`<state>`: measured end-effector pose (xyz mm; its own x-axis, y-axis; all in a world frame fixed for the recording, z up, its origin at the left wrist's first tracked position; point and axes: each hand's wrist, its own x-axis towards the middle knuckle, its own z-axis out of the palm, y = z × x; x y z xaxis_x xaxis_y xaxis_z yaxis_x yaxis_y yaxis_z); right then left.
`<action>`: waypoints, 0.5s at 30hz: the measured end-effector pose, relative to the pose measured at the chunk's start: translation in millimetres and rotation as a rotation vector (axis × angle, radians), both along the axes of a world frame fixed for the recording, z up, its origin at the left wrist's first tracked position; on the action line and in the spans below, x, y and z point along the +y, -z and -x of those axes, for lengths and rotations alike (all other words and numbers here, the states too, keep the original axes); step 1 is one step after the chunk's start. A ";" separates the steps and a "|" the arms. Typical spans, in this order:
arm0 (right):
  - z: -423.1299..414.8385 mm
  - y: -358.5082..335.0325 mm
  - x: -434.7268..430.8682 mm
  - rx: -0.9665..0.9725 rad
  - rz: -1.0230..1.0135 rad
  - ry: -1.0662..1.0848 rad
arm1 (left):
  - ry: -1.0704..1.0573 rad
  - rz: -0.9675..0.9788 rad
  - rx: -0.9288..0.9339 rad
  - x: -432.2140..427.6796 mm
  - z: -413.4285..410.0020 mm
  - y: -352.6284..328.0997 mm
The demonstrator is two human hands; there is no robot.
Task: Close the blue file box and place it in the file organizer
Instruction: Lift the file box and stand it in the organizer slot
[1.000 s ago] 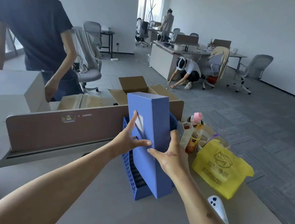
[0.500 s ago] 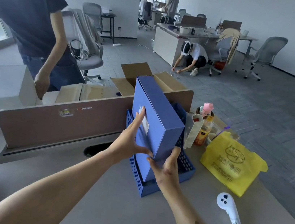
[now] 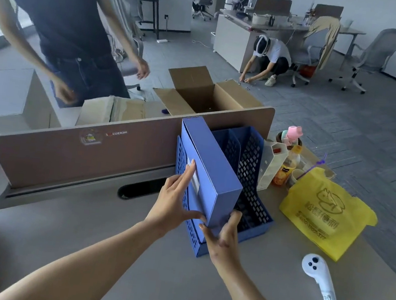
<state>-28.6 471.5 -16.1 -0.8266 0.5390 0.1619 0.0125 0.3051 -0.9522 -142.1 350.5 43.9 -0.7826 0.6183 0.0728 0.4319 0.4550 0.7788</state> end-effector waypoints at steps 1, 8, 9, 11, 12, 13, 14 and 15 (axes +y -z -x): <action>0.6 3.6 -0.7 -0.013 -0.002 0.004 | -0.004 0.004 -0.002 -0.6 -0.7 2.2; 10.3 16.7 1.4 -0.034 0.018 -0.007 | -0.023 0.047 0.065 -1.1 1.1 6.4; 9.5 14.9 2.4 -0.054 0.008 -0.010 | -0.026 0.049 0.068 -0.2 1.0 6.7; 9.2 14.4 8.5 -0.094 0.013 -0.020 | -0.033 0.053 0.073 1.1 -0.6 6.7; 9.8 18.3 11.6 -0.104 0.019 -0.030 | -0.041 0.051 0.082 2.1 -1.3 9.0; 8.1 11.7 10.7 -0.139 0.023 -0.039 | -0.050 0.043 0.078 1.0 -4.3 7.8; 7.7 11.3 11.7 -0.152 0.029 -0.065 | -0.054 0.038 0.079 -0.7 -6.5 8.0; 6.9 2.5 12.5 -0.172 0.033 -0.085 | -0.067 0.040 0.093 -3.7 -8.8 6.6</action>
<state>-35.4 484.0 -18.6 -0.8836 0.4683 -0.0021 0.1510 0.2807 -0.9478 -133.3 346.8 37.3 -0.8131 0.5689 0.1232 0.4692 0.5153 0.7171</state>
